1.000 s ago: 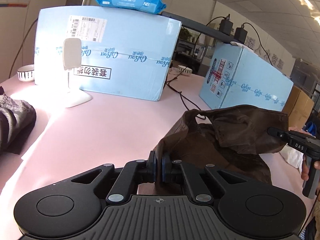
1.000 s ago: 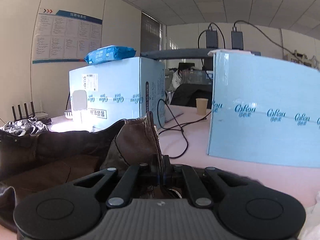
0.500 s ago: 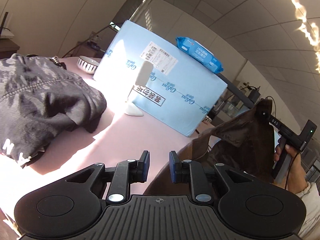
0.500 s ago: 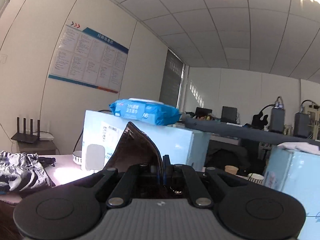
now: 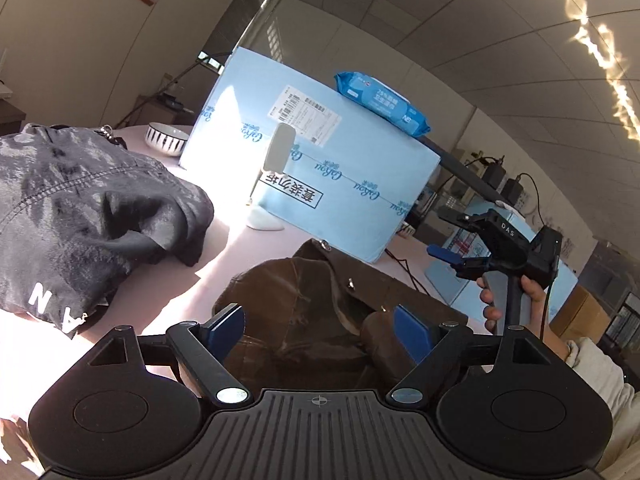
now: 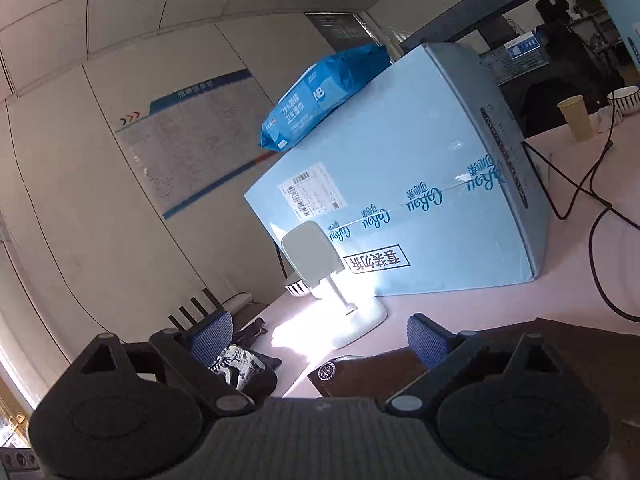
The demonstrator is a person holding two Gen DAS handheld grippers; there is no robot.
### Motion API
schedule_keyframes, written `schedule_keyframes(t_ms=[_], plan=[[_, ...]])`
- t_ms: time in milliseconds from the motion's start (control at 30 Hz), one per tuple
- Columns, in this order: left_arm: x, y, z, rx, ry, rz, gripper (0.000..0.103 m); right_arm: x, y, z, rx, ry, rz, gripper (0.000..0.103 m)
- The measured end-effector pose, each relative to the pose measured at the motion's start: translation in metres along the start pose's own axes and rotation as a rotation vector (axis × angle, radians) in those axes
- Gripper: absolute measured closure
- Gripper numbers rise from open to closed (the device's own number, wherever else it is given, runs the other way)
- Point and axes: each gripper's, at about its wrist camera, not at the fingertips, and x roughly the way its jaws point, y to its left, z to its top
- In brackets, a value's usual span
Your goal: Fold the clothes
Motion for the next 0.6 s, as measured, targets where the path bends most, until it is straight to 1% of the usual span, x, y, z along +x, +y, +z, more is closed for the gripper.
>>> schedule_keyframes(t_ms=[33, 100, 133, 167, 233, 267, 300, 333, 400, 433, 467, 500, 533, 600], plan=[[0.011, -0.005, 0.002, 0.033, 0.013, 0.003, 0.010, -0.022, -0.003, 0.000, -0.021, 0.009, -0.025, 0.004], [0.027, -0.009, 0.005, 0.065, 0.044, 0.012, 0.008, -0.060, -0.009, -0.006, -0.054, 0.080, -0.089, 0.003], [0.037, -0.008, 0.008, 0.060, 0.072, 0.027, 0.008, -0.079, -0.013, -0.009, -0.070, 0.115, -0.121, 0.003], [0.044, -0.004, 0.009, 0.034, 0.098, 0.045, 0.007, -0.096, -0.017, -0.013, -0.079, 0.145, -0.154, 0.003], [0.063, 0.019, 0.013, -0.140, 0.172, 0.136, 0.007, -0.127, -0.033, -0.024, -0.070, 0.175, -0.218, 0.003], [0.068, 0.030, 0.011, -0.206, 0.193, 0.161, 0.007, -0.138, -0.040, -0.032, -0.060, 0.180, -0.234, 0.003], [0.073, 0.043, 0.007, -0.272, 0.215, 0.177, 0.008, -0.143, -0.046, -0.041, -0.043, 0.205, -0.254, 0.003], [0.077, 0.051, 0.003, -0.290, 0.237, 0.177, 0.008, -0.147, -0.052, -0.049, -0.025, 0.230, -0.274, 0.003], [0.077, 0.053, -0.003, -0.251, 0.215, 0.155, 0.007, -0.146, -0.065, -0.063, 0.035, 0.292, -0.309, 0.007], [0.078, 0.050, -0.004, -0.228, 0.223, 0.160, 0.006, -0.141, -0.071, -0.068, 0.076, 0.325, -0.311, 0.011], [0.078, 0.047, -0.005, -0.211, 0.232, 0.160, 0.005, -0.136, -0.076, -0.073, 0.111, 0.349, -0.305, 0.011], [0.079, 0.043, -0.006, -0.180, 0.252, 0.150, 0.001, -0.131, -0.077, -0.078, 0.119, 0.340, -0.290, 0.010], [0.080, 0.040, -0.007, -0.159, 0.262, 0.141, 0.000, -0.126, -0.076, -0.084, 0.098, 0.320, -0.282, 0.012], [0.081, 0.036, -0.009, -0.127, 0.269, 0.146, 0.000, -0.112, -0.073, -0.086, 0.084, 0.326, -0.263, 0.030]])
